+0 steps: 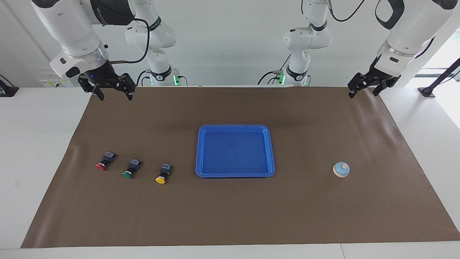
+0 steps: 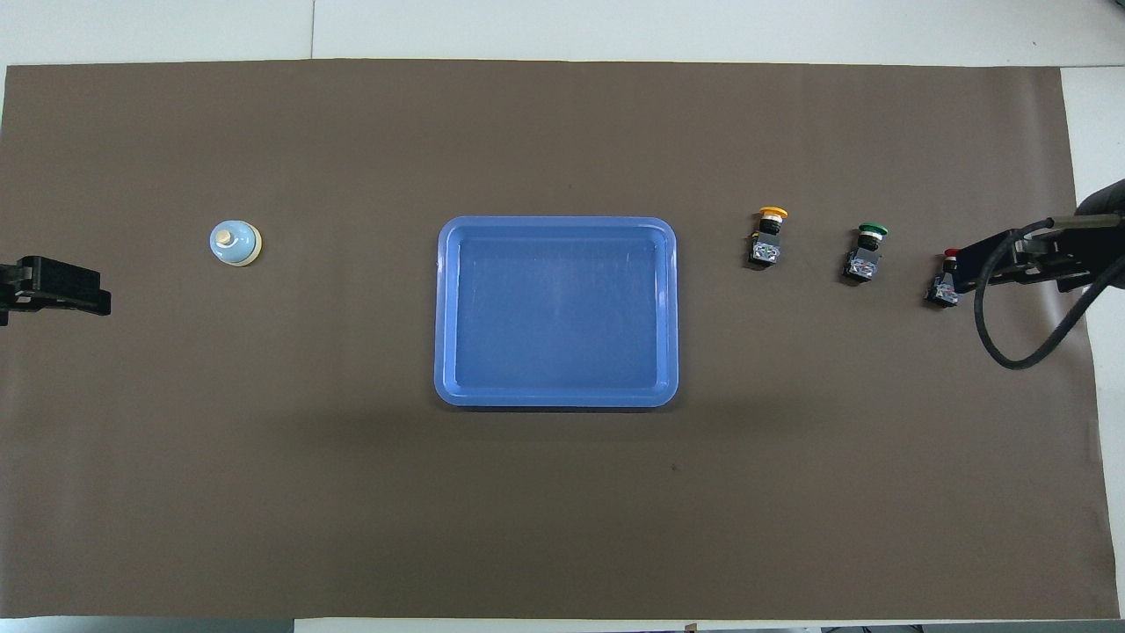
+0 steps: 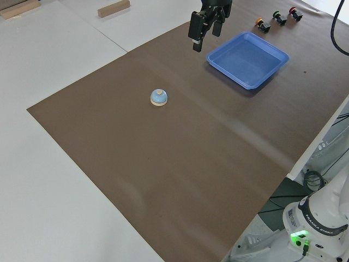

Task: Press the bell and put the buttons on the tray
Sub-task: 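Move the left gripper over the silver bell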

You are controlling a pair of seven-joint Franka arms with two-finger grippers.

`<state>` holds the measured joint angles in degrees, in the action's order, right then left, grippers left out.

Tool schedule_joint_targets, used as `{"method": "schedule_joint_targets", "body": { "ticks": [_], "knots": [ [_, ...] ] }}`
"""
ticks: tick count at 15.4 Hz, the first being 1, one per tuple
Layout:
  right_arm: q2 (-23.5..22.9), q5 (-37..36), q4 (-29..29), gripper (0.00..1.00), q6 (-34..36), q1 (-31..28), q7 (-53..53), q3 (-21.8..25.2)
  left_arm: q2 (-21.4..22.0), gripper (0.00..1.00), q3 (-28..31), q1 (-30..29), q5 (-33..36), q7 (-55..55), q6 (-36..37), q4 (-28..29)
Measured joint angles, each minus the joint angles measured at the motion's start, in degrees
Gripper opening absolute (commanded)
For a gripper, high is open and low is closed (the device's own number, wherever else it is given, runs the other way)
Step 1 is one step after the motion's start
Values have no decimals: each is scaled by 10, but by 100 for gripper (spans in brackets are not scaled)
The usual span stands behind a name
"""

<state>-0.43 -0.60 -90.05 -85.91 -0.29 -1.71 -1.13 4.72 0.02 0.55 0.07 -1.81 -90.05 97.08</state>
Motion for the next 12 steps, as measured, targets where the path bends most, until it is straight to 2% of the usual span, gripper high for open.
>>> {"method": "schedule_joint_targets", "body": {
  "ticks": [5,6,7,8,9,12],
  "knots": [
    [0,0,0,100,0,0,0,0,0,100,-3,7,0,-1,-1,0],
    [0,0,0,100,0,0,0,0,0,89,-5,9,0,-4,-2,0],
    [0,0,0,100,0,0,0,0,0,51,-6,9,0,-5,-7,0],
    [0,0,0,100,0,0,0,0,0,8,-5,9,0,-5,-14,1],
    [0,0,0,100,0,0,0,0,-1,0,-4,9,0,-5,-23,4],
    [0,0,0,100,0,0,0,0,-22,0,-2,7,0,-5,-78,24]
  ]
}}
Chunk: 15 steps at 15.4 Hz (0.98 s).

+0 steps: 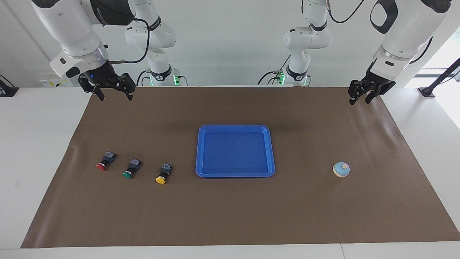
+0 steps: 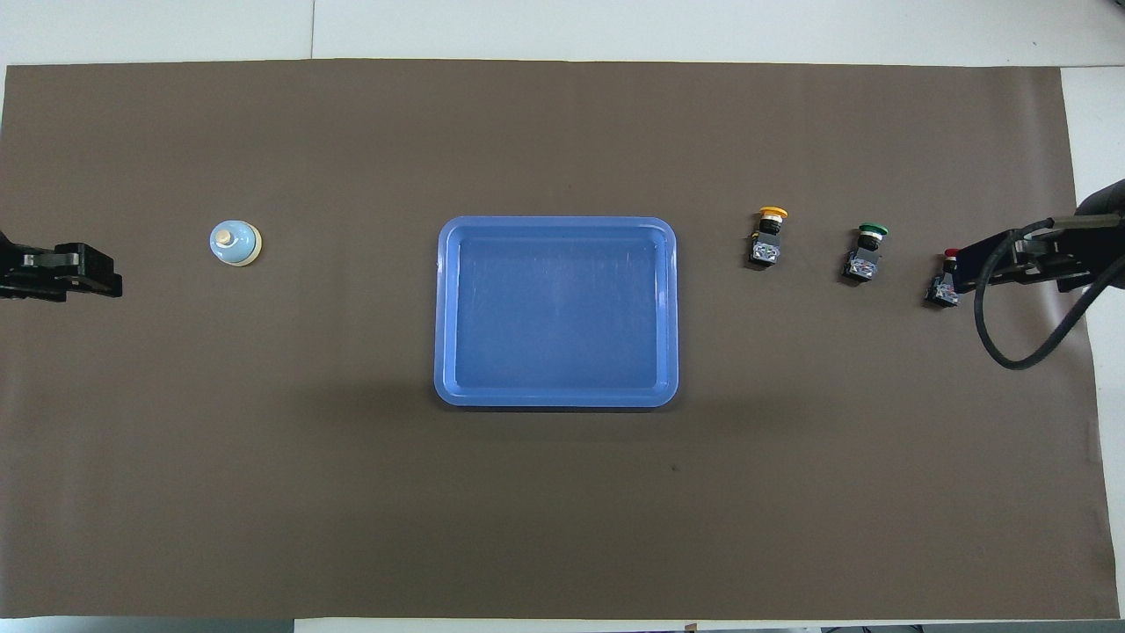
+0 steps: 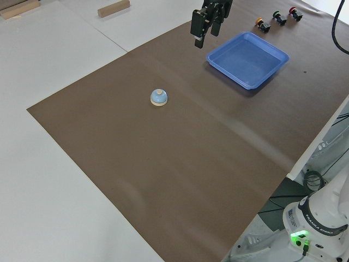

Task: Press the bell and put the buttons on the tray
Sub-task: 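Move the left gripper over the silver bell, then press down on the silver bell with the left gripper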

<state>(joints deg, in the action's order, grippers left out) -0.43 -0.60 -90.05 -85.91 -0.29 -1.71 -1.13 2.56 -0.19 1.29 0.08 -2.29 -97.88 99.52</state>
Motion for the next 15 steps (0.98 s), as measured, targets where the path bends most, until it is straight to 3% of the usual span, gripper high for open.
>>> {"method": "schedule_joint_targets", "body": {
  "ticks": [8,15],
  "knots": [
    [0,0,0,100,0,0,0,0,-170,0,3,-9,8,15,-195,9],
    [0,0,0,100,0,0,0,0,-218,0,1,-15,8,22,-256,4]
  ]
}}
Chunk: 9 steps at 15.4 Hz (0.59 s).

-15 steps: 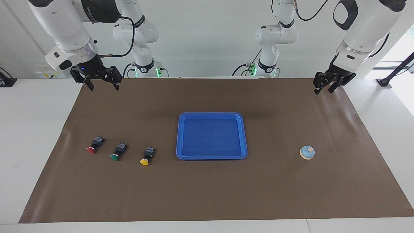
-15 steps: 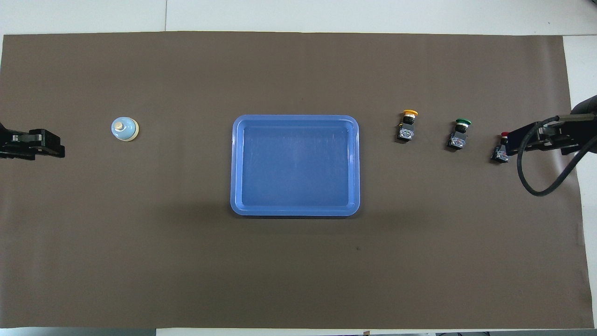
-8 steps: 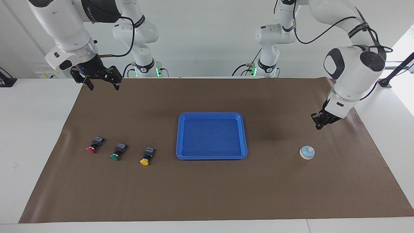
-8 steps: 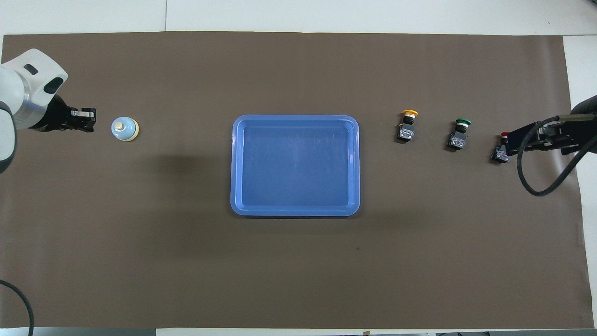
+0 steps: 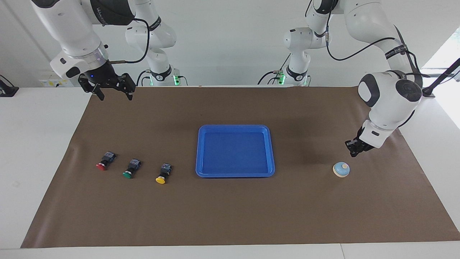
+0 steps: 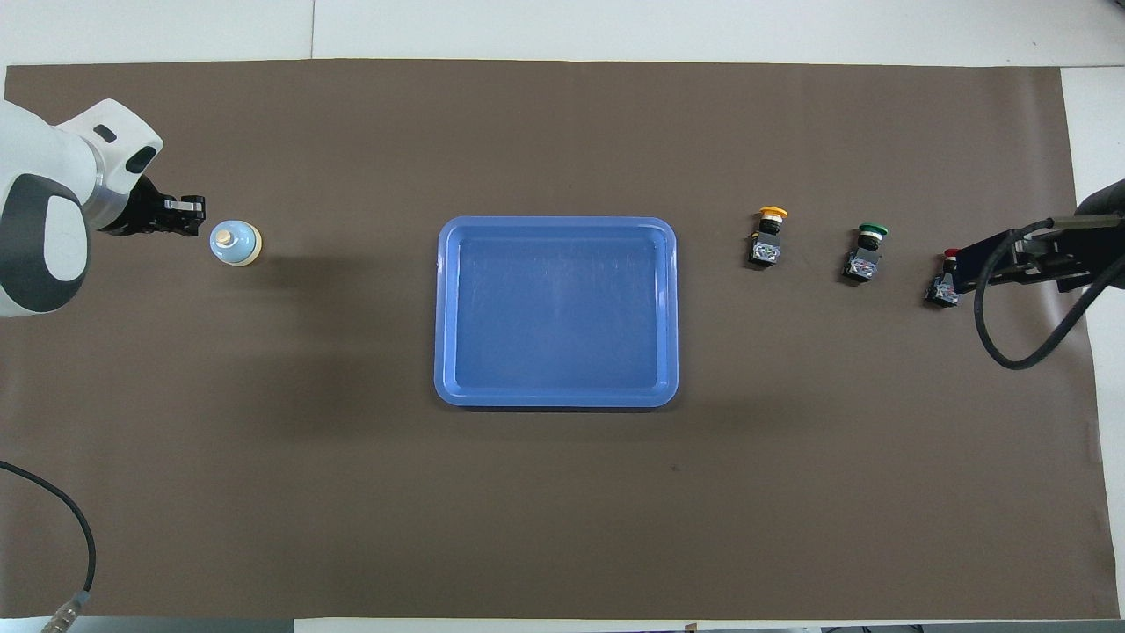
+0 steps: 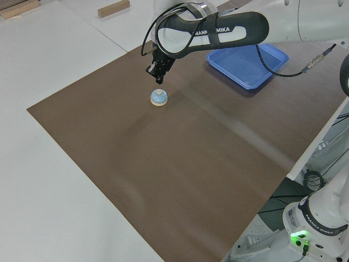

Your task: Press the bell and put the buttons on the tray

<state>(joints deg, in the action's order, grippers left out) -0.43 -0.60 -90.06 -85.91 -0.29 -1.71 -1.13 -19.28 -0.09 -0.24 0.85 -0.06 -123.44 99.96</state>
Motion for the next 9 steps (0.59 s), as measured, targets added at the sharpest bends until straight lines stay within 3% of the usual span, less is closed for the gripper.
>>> {"method": "schedule_joint_targets", "body": {
  "ticks": [9],
  "knots": [
    [0,0,0,100,0,0,0,0,-27,0,1,0,0,0,-39,7]
  ]
}}
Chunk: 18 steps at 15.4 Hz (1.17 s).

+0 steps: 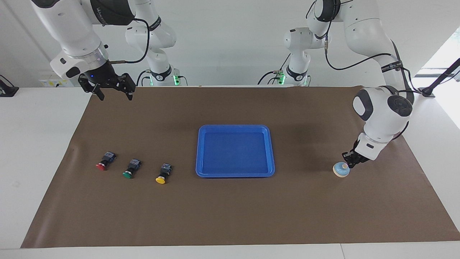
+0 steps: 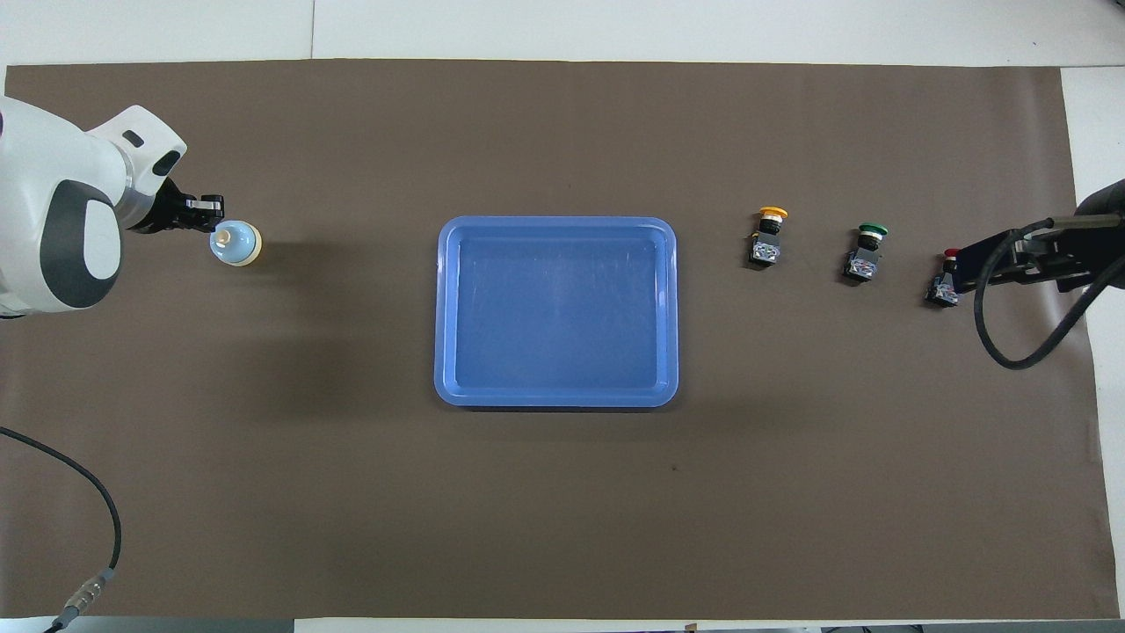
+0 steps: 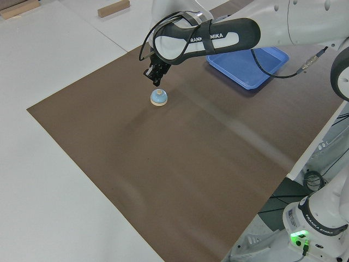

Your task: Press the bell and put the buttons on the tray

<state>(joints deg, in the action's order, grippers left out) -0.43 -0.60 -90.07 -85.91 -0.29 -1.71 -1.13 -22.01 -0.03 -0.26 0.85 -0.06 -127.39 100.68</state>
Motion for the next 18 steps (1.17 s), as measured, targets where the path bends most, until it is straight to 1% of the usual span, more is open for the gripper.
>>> {"method": "schedule_joint_targets", "body": {
  "ticks": [3,8,9,10,11,12,14,15,18],
  "knots": [
    [0,0,0,100,0,0,0,0,-4,0,-1,0,0,0,-39,26],
    [0,0,0,100,0,0,0,0,-2,0,-1,0,0,0,-39,27],
    [0,0,0,100,0,0,0,0,-1,10,0,0,0,0,-29,22],
    [0,0,0,100,0,0,0,0,4,38,1,0,0,0,-9,12],
    [0,0,0,100,0,0,0,0,14,58,1,0,0,0,19,0],
    [0,0,0,100,0,0,0,0,30,70,1,0,0,0,52,-11],
    [0,0,0,100,0,0,0,0,76,94,1,0,0,0,118,-25],
    [0,0,0,100,0,0,0,0,103,100,1,0,0,0,149,-25],
    [0,0,0,100,0,0,0,0,177,100,1,0,0,0,222,-24]
  ]
}}
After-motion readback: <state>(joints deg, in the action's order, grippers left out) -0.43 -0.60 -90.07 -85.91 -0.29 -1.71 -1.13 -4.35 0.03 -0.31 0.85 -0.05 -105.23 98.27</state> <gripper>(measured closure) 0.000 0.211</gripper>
